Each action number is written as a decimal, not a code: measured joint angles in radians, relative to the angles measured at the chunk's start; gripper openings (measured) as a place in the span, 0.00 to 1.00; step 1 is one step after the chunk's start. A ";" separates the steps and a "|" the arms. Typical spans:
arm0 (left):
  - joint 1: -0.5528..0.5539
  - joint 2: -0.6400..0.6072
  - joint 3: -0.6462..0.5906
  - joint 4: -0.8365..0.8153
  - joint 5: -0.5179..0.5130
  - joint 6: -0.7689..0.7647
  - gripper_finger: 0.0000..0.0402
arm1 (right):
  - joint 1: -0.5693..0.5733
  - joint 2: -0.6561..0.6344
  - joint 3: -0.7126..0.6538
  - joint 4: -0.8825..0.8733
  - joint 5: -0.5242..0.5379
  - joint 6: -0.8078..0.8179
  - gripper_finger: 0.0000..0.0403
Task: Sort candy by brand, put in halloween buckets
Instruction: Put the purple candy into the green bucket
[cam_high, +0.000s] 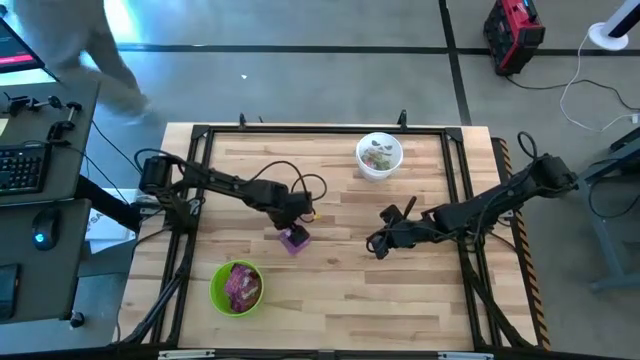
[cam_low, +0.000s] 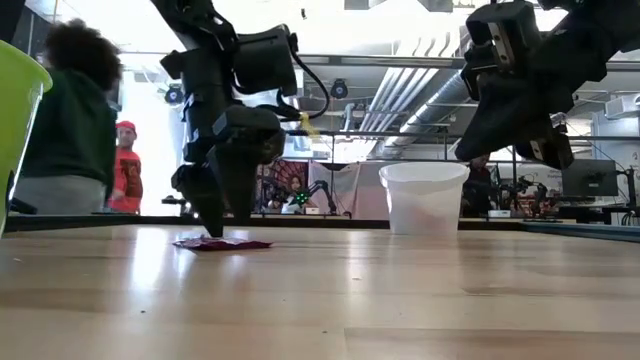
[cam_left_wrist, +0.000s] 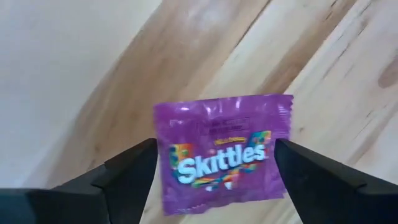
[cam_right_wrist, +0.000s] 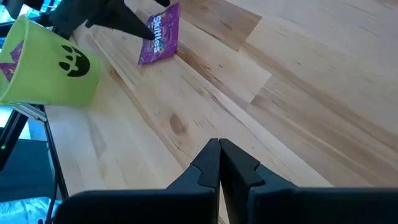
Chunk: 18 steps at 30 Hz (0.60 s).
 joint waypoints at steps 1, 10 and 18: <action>-0.002 0.000 0.000 0.001 -0.005 -0.024 0.79 | 0.000 0.000 0.000 0.000 0.000 0.000 0.00; -0.029 0.004 -0.006 0.016 -0.070 -0.091 0.78 | 0.000 0.000 0.000 0.002 0.000 0.009 0.00; -0.015 0.005 -0.007 0.137 -0.080 -0.058 0.78 | 0.000 0.000 0.000 0.002 0.000 0.003 0.00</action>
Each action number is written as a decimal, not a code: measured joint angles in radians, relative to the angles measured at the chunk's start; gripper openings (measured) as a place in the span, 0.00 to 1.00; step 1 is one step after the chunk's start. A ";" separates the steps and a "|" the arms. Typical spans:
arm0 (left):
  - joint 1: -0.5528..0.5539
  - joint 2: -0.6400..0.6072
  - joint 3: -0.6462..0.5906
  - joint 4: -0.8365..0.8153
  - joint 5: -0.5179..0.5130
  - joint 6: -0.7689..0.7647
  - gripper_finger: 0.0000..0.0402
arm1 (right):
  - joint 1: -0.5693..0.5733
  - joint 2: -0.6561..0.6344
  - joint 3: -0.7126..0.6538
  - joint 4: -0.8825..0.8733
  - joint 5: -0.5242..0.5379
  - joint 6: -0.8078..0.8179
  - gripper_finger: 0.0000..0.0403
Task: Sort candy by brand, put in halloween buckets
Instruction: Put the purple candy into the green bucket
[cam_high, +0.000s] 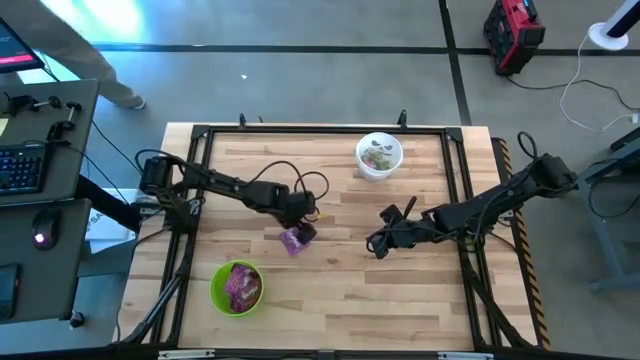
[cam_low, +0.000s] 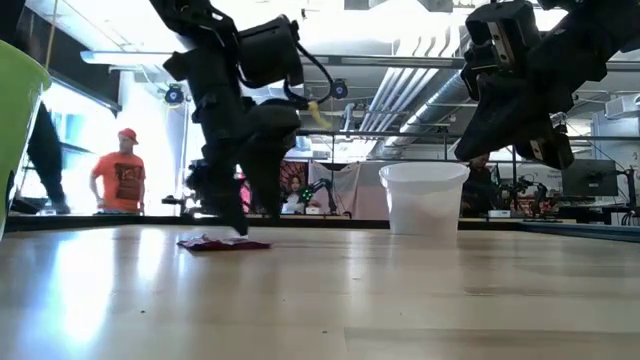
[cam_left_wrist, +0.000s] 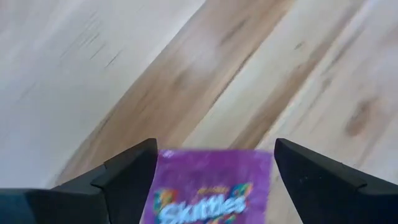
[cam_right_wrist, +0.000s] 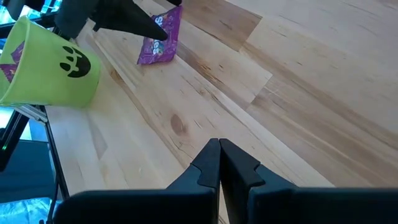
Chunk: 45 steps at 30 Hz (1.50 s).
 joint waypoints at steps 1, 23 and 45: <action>0.002 0.000 0.000 0.021 0.006 0.011 0.78 | 0.000 0.000 0.000 0.000 0.000 0.000 0.00; -0.181 0.010 0.154 -0.353 -0.214 -0.003 0.78 | -0.023 0.000 0.000 -0.009 0.036 -0.039 0.00; -0.130 0.184 0.154 -0.326 -0.129 0.025 0.78 | -0.028 0.000 0.001 -0.029 0.053 -0.037 0.00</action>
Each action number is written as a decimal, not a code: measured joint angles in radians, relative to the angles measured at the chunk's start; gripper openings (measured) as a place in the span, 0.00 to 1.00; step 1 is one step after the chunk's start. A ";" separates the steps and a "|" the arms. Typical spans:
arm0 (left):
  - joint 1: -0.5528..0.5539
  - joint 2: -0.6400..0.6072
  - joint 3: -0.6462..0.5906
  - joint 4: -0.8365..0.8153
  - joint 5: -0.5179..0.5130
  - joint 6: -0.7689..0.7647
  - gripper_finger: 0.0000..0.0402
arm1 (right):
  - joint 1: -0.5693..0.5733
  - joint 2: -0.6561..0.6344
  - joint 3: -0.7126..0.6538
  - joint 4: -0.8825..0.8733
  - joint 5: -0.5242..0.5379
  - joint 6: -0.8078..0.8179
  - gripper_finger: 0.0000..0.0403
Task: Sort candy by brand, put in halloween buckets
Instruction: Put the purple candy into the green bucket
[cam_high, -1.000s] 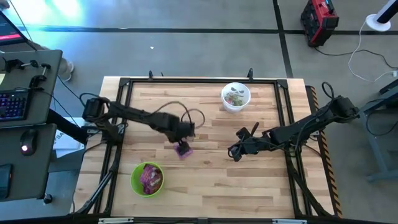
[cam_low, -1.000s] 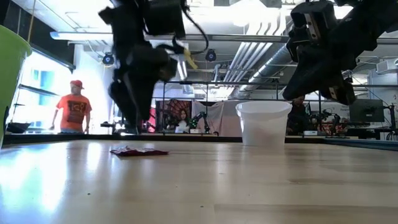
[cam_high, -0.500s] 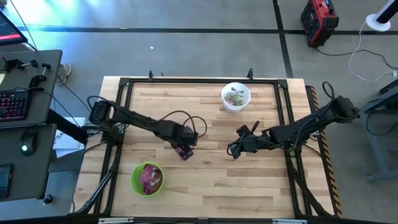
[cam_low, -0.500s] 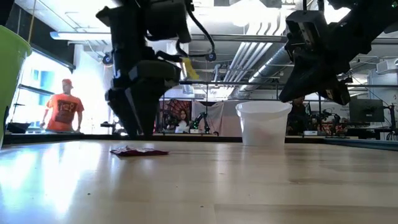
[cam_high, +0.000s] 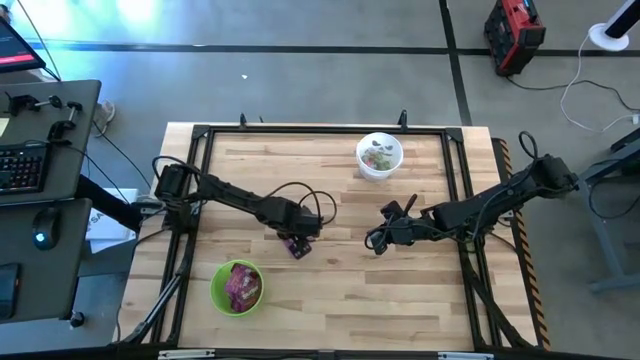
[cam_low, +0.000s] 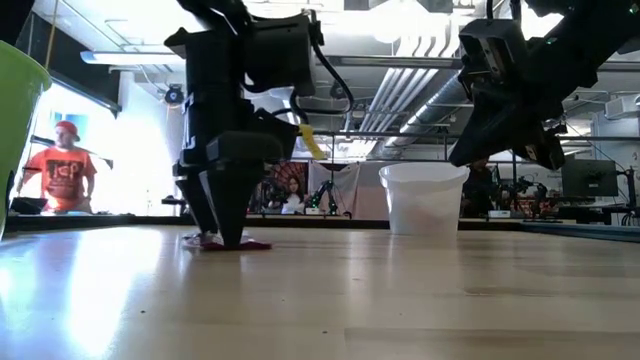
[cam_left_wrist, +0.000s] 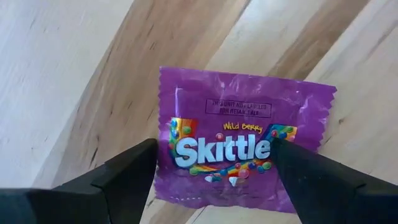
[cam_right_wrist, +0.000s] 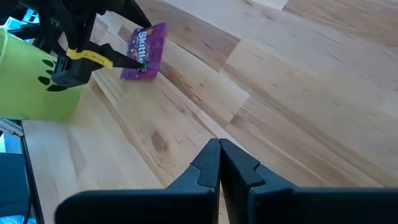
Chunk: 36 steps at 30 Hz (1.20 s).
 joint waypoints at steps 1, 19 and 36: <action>-0.004 0.001 0.000 0.001 -0.008 0.010 0.76 | 0.000 0.000 0.000 0.000 0.000 0.000 0.00; -0.017 -0.210 -0.016 -0.025 -0.081 0.058 0.01 | 0.000 0.000 0.000 -0.016 0.002 -0.027 0.00; -0.406 -0.770 -0.010 -0.233 -0.071 -0.196 0.00 | 0.000 0.000 0.000 -0.074 0.077 -0.027 0.00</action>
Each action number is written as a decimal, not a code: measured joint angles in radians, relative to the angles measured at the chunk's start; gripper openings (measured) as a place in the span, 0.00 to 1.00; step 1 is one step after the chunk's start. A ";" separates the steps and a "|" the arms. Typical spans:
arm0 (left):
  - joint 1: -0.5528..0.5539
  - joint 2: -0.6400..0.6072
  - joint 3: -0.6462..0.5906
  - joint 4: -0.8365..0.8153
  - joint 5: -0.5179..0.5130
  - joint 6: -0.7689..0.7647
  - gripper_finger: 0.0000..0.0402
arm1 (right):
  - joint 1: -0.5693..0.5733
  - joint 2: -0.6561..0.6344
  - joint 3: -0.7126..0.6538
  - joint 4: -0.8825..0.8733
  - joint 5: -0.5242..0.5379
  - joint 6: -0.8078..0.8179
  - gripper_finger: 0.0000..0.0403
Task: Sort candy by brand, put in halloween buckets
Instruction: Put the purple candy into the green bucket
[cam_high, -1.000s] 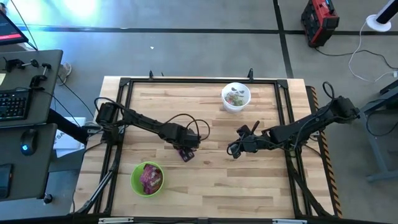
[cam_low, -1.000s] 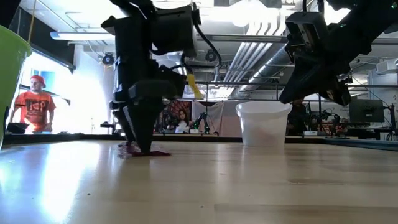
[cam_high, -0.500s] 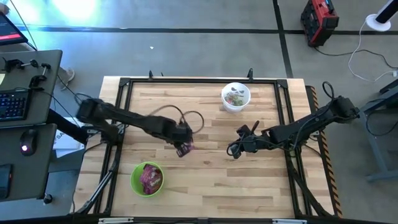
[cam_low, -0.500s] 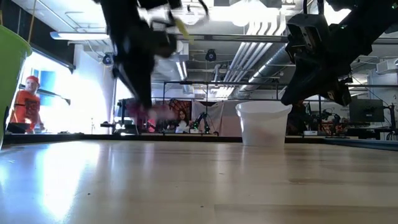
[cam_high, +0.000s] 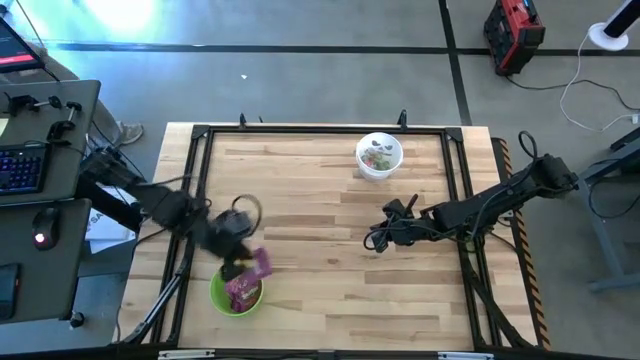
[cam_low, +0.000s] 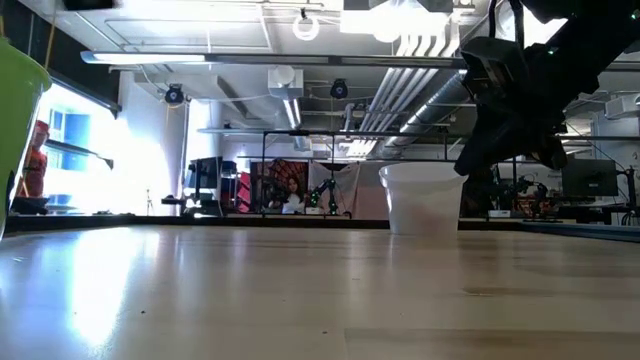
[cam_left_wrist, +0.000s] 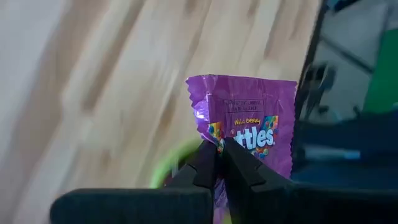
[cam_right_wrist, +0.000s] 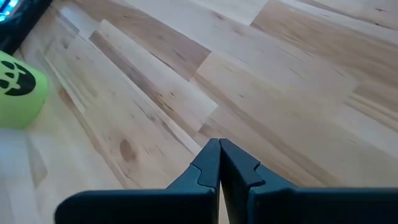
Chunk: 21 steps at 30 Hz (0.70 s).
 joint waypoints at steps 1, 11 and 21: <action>-0.046 -0.003 0.000 -0.039 -0.001 -0.068 0.00 | 0.000 0.000 0.000 -0.003 0.000 0.000 0.00; -0.372 0.102 0.000 -0.123 0.002 -0.502 0.02 | 0.000 0.000 0.000 -0.023 0.005 0.000 0.00; -0.350 0.199 0.000 -0.078 0.054 -0.564 0.28 | 0.000 0.000 -0.001 -0.022 -0.001 0.004 0.00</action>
